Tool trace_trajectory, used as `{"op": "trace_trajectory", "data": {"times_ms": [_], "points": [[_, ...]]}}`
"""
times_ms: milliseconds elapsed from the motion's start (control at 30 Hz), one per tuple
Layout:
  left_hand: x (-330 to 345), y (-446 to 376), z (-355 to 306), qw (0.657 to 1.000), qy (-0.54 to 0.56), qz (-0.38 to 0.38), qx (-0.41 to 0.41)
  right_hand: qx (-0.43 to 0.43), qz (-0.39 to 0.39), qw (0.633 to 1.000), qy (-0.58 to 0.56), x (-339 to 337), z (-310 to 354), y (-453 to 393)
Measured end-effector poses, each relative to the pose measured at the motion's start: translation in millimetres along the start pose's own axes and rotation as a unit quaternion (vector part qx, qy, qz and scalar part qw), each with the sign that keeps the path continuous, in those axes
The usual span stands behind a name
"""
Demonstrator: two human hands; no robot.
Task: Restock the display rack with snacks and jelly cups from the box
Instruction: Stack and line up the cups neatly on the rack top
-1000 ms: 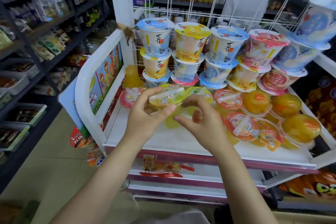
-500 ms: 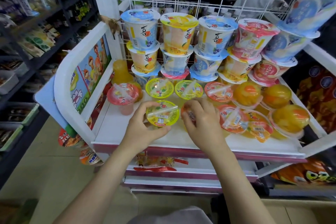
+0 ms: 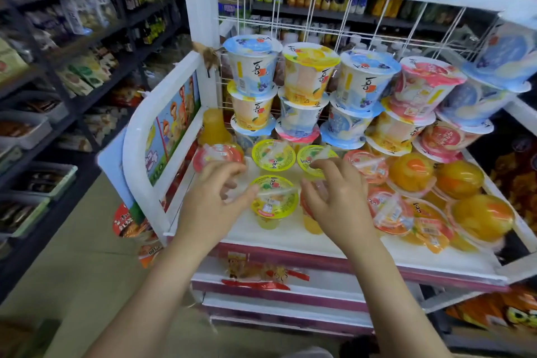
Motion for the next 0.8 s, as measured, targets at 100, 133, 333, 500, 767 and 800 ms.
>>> {"op": "trace_trajectory", "data": {"times_ms": [100,133,333,500,767,800], "points": [[-37,-17,10,0.989,-0.088,-0.12,-0.013,-0.071,0.086,0.993,-0.036,16,31,-22],[-35,-29,19,0.987,-0.124,-0.096,-0.024,-0.097,0.148,0.983,-0.057,27,43,-27],[0,-59,62,0.989,-0.116,0.057,-0.077,-0.135,0.299,0.944,0.016,70,59,-35],[-8,-52,54,0.992,-0.112,0.035,-0.055,-0.14,0.305,0.942,0.017,69,62,-38],[-15,-3,47,0.988,-0.127,0.038,-0.075,-0.159,0.348,0.924,-0.009,67,63,-47],[-16,1,46,0.988,-0.127,0.041,-0.078,-0.163,0.352,0.921,-0.022,64,65,-51]]}}
Point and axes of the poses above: each hand's wrist, its own y-axis away from the middle knuckle, its own x-axis out of the palm, z = x × y, the point moved 9 cm from there along -y, towards the middle knuckle, and after that the axes turned 7 degrees about z, right-handed, at the moved point
